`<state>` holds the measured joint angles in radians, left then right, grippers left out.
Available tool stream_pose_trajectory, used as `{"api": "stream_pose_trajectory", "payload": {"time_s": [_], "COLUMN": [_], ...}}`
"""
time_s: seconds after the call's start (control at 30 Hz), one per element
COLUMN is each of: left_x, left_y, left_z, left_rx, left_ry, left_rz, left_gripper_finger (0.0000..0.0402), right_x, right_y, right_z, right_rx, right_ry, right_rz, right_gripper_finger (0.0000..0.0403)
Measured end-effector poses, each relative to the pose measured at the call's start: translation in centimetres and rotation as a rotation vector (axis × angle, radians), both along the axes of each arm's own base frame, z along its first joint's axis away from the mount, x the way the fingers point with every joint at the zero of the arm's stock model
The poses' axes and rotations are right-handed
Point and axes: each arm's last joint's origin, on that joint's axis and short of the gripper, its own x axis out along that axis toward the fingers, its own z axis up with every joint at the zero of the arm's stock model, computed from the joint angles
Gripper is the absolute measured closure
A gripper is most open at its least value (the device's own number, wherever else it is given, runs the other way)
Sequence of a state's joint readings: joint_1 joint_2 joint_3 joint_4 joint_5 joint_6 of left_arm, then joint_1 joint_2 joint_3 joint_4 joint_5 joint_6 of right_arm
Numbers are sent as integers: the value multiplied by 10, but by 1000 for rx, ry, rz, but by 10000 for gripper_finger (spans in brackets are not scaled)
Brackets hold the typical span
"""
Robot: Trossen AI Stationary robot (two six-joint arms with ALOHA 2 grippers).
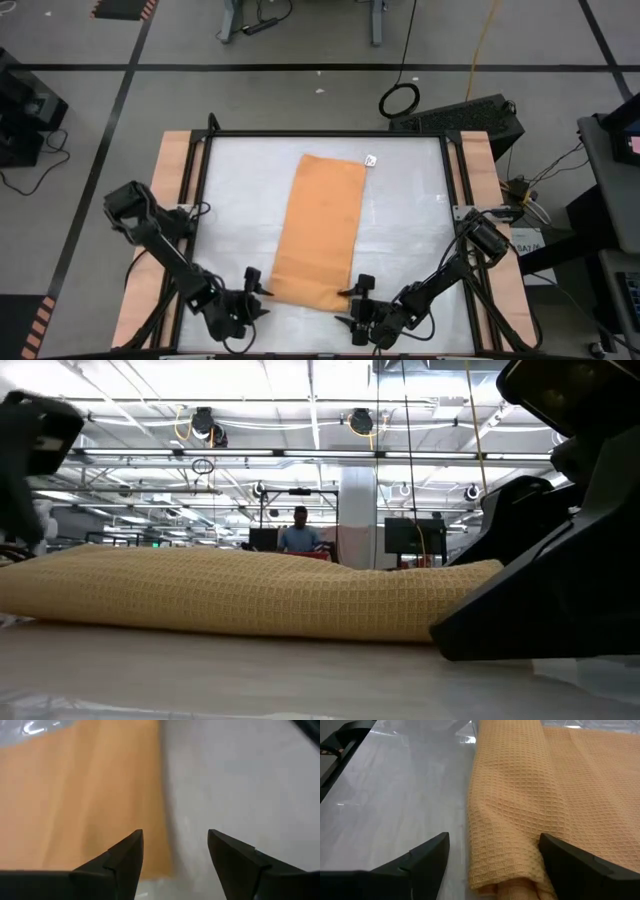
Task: Roll towel into tight, uniform cylinder
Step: Roll the yellow towel
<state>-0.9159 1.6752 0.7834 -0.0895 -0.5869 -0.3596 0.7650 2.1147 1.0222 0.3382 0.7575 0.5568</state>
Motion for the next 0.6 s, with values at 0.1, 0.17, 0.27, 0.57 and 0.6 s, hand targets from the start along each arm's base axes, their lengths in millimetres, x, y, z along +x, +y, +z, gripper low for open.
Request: {"api": "stream_pose_trajectory", "payload": {"time_s": [0.1,0.17,0.27,0.57,0.6], "left_x": [-1,0,4,10,11], "left_y": [-2,-1,3,16,16], "left_z": [-11,-15,-16,-20,-20], "left_rx": [23,51,76,88,88], "left_ry": [22,10,-7,80,83], "left_rz": [7,31,60,82,83], "left_gripper_finger": [173,173,173,173,173], "right_x": [0,0,0,0,0], "right_y": [0,0,0,0,0], "right_z": [0,0,0,0,0], "right_rx": [0,0,-9,-24,-28], "right_ry": [0,0,1,4,4], "right_rz": [0,0,5,14,17], "right_gripper_finger": [104,104,105,106,106]}}
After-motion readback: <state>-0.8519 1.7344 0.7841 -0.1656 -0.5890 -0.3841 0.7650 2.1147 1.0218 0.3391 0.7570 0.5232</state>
